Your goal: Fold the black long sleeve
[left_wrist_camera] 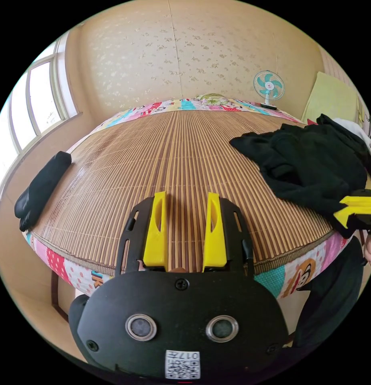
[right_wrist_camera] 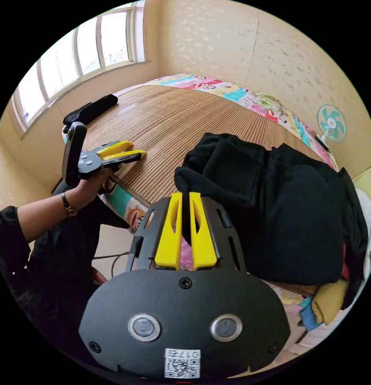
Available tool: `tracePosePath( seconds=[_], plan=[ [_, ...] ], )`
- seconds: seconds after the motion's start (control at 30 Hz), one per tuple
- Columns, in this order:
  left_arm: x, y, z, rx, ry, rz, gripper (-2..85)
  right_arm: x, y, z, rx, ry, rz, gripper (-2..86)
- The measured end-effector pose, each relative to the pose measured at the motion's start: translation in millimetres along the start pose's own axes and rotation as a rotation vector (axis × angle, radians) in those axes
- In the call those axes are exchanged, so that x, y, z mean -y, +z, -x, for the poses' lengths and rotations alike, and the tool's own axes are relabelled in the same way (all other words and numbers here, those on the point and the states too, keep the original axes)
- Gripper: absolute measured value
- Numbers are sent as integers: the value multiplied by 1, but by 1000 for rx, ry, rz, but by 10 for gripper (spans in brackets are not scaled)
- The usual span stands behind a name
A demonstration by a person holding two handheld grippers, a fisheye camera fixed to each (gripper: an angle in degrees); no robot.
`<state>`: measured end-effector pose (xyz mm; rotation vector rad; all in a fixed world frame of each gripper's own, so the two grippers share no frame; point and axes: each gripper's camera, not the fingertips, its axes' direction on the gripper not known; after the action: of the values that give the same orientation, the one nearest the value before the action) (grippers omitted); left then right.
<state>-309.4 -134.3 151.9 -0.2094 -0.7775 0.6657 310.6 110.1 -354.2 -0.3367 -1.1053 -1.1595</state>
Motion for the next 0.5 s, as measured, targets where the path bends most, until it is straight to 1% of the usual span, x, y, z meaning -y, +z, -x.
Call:
tracePosePath(
  seconds=[0.03,0.07,0.2,0.27,0.3,0.4,0.47,0.5],
  plan=[
    [0,0,-2,1,0,0,138,-9,6,1,108,-8,5,40],
    [0,-1,-3,1,1,0,138,-14,4,3,127,-20,-11,44],
    [0,-3,-8,3,1,-2,137,-1,-33,-13,-14,-23,-131,74],
    [0,-4,-12,8,4,-4,137,15,-50,-51,-63,40,-203,113],
    [0,-5,-14,10,5,-4,137,18,-52,-62,-53,63,-210,124],
    [1,-8,-17,6,2,-3,137,25,-55,-109,103,131,-239,134],
    [1,-10,-18,3,1,-3,137,9,-60,-134,229,190,-360,126],
    [2,-11,-19,3,1,-3,137,4,-59,-138,259,196,-383,127]
  ],
)
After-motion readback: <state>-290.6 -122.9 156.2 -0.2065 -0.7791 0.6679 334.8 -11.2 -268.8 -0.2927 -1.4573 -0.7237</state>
